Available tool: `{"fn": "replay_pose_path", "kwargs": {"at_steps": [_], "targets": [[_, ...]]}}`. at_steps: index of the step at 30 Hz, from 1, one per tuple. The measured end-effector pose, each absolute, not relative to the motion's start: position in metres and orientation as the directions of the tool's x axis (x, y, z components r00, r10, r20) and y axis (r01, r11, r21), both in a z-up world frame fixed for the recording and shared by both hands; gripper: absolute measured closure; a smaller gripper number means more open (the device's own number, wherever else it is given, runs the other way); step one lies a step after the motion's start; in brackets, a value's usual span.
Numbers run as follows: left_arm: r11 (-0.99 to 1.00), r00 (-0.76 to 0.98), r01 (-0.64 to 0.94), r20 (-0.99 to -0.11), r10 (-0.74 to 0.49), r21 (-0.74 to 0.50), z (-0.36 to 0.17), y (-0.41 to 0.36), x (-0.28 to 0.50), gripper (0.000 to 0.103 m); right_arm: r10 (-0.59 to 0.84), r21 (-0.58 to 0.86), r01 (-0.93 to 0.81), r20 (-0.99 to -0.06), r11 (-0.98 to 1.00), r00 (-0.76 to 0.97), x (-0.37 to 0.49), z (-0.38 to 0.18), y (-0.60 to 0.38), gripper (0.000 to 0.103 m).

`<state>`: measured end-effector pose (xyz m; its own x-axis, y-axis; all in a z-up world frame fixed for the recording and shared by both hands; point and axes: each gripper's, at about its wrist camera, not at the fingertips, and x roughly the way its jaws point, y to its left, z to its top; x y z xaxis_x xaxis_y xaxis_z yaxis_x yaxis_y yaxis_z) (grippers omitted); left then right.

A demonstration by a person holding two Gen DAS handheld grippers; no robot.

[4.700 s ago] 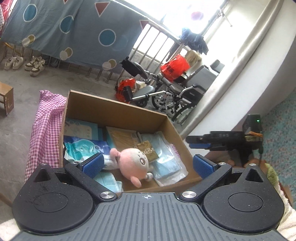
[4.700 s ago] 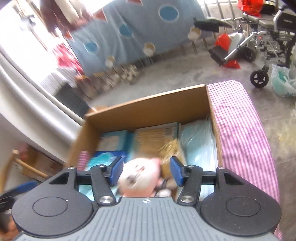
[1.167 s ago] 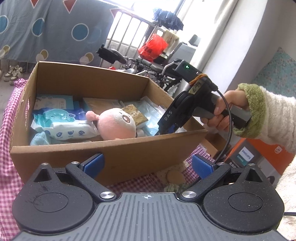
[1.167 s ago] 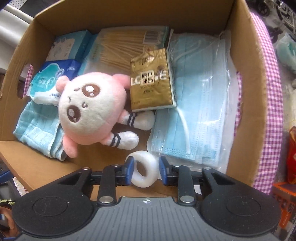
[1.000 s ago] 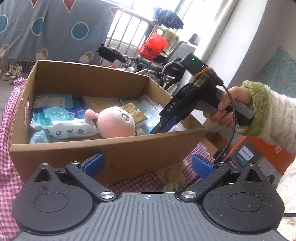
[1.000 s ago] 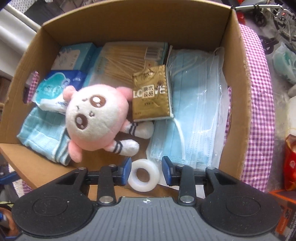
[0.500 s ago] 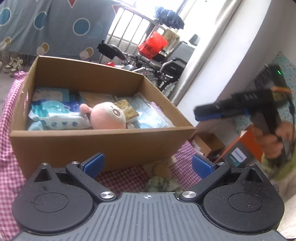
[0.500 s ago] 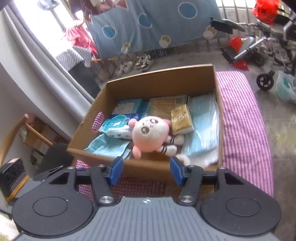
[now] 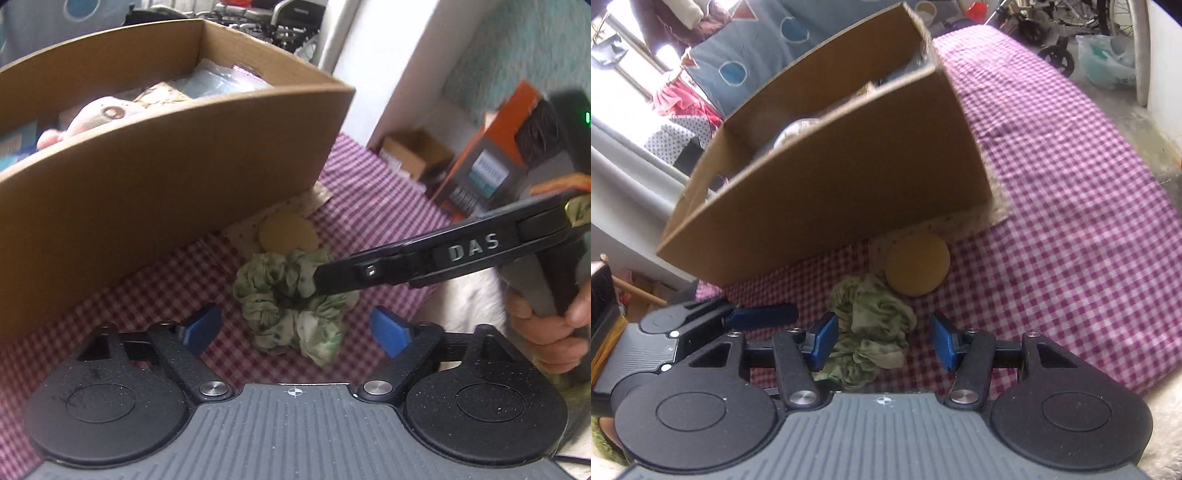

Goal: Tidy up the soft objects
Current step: 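Move the right gripper to the green scrunchie and close on it, then carry the green scrunchie into the box and open the right gripper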

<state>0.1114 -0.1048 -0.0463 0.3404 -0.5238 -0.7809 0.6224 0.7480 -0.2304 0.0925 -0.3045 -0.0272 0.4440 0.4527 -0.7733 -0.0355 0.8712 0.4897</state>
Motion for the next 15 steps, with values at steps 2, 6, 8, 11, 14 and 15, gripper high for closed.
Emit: {"fn": "replay_pose_path", "kwargs": {"at_steps": [2, 6, 8, 11, 14, 15], "targets": [[0.749, 0.348, 0.638, -0.801, -0.486, -0.178, -0.052, -0.115, 0.108, 0.031, 0.429, 0.456, -0.048, -0.79, 0.888, 0.438, 0.094, -0.034, -0.297, 0.057], [0.756, 0.337, 0.634, -0.821, -0.461, -0.164, -0.062, -0.122, 0.109, 0.045, 0.432, 0.44, -0.087, -0.793, 0.894, 0.429, 0.096, -0.039, -0.288, 0.076], [0.759, 0.343, 0.628, -0.814, -0.469, -0.173, -0.063, -0.12, 0.109, 0.054, 0.432, 0.436, -0.099, -0.788, 0.895, 0.439, 0.093, -0.036, -0.286, 0.081], [0.754, 0.339, 0.624, -0.798, -0.498, -0.205, -0.059, -0.114, 0.108, 0.058, 0.453, 0.458, -0.108, -0.765, 0.882, 0.458, 0.09, -0.026, -0.288, 0.085], [0.753, 0.371, 0.623, -0.767, -0.524, -0.212, -0.041, -0.105, 0.104, 0.058, 0.477, 0.47, -0.151, -0.723, 0.87, 0.499, 0.079, -0.001, -0.287, 0.085], [0.752, 0.389, 0.624, -0.75, -0.535, -0.213, -0.032, -0.1, 0.101, 0.058, 0.482, 0.469, -0.167, -0.709, 0.867, 0.514, 0.077, 0.007, -0.286, 0.085]]}}
